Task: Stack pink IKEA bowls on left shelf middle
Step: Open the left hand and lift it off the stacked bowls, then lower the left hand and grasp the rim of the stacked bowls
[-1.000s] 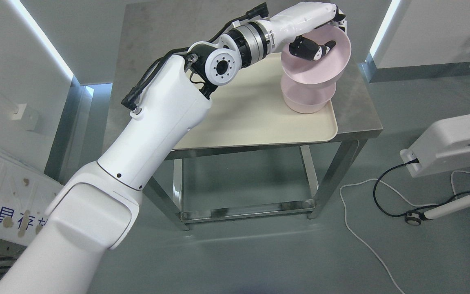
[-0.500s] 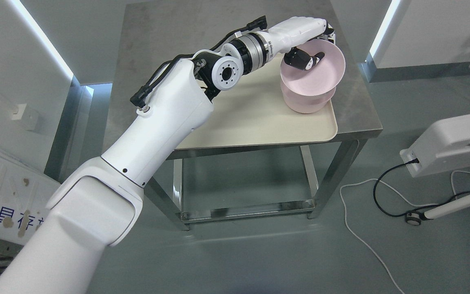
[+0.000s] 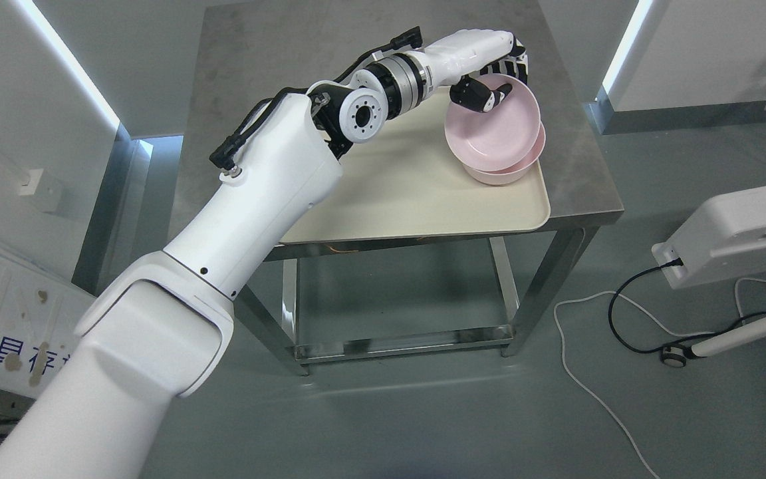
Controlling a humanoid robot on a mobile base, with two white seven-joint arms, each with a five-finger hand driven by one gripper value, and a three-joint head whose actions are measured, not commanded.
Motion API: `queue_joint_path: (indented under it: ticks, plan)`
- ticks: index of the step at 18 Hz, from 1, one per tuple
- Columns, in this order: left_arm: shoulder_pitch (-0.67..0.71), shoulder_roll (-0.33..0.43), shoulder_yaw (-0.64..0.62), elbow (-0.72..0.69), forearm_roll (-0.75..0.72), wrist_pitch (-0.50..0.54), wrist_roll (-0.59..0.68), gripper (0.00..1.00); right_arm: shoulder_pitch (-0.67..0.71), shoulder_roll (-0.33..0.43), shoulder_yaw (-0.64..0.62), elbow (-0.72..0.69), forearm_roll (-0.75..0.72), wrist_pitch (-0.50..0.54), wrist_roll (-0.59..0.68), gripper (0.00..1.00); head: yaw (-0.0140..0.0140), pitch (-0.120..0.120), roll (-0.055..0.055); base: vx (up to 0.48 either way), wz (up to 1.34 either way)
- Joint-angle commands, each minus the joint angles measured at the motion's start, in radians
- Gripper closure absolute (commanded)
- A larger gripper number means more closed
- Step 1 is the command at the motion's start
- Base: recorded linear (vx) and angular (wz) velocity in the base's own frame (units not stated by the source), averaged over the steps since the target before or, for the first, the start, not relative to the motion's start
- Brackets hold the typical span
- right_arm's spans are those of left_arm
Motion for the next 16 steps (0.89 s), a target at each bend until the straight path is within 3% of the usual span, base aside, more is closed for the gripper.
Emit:
queue_joint_path:
  ticks: [1, 2, 5, 8, 11, 13, 16]
  plan:
    - [-0.001, 0.015, 0.018, 0.009, 0.029, 0.002, -0.011, 0.68, 0.000, -0.017, 0.000, 0.000, 0.000, 0.001, 0.000, 0.00, 0.0000, 0.000, 0.000, 0.000, 0.00]
    - [-0.001, 0.015, 0.019, 0.001, 0.052, -0.001, -0.011, 0.59, 0.000, -0.017, 0.000, 0.000, 0.000, 0.001, 0.000, 0.00, 0.0000, 0.000, 0.000, 0.000, 0.00]
    - [0.017, 0.015, 0.068, -0.059, 0.146, -0.007, -0.001, 0.44, 0.000, -0.017, 0.000, 0.000, 0.000, 0.001, 0.000, 0.00, 0.0000, 0.000, 0.000, 0.000, 0.00]
    - [0.054, 0.015, 0.258, -0.167, 0.152, -0.006, 0.024, 0.25, 0.000, -0.017, 0.000, 0.000, 0.000, 0.001, 0.000, 0.00, 0.0000, 0.000, 0.000, 0.000, 0.00]
    - [0.166, 0.015, 0.471, -0.370, 0.254, -0.006, -0.048, 0.24, 0.000, -0.017, 0.000, 0.000, 0.000, 0.001, 0.000, 0.00, 0.0000, 0.000, 0.000, 0.000, 0.00]
    - [0.248, 0.015, 0.481, -0.466, 0.296, -0.016, -0.135, 0.20, 0.000, -0.017, 0.000, 0.000, 0.000, 0.001, 0.000, 0.00, 0.0000, 0.000, 0.000, 0.000, 0.00]
    - [0.364, 0.015, 0.434, -0.518, 0.254, -0.029, -0.156, 0.18, 0.001, -0.017, 0.000, 0.000, 0.000, 0.001, 0.000, 0.00, 0.0000, 0.000, 0.000, 0.000, 0.00]
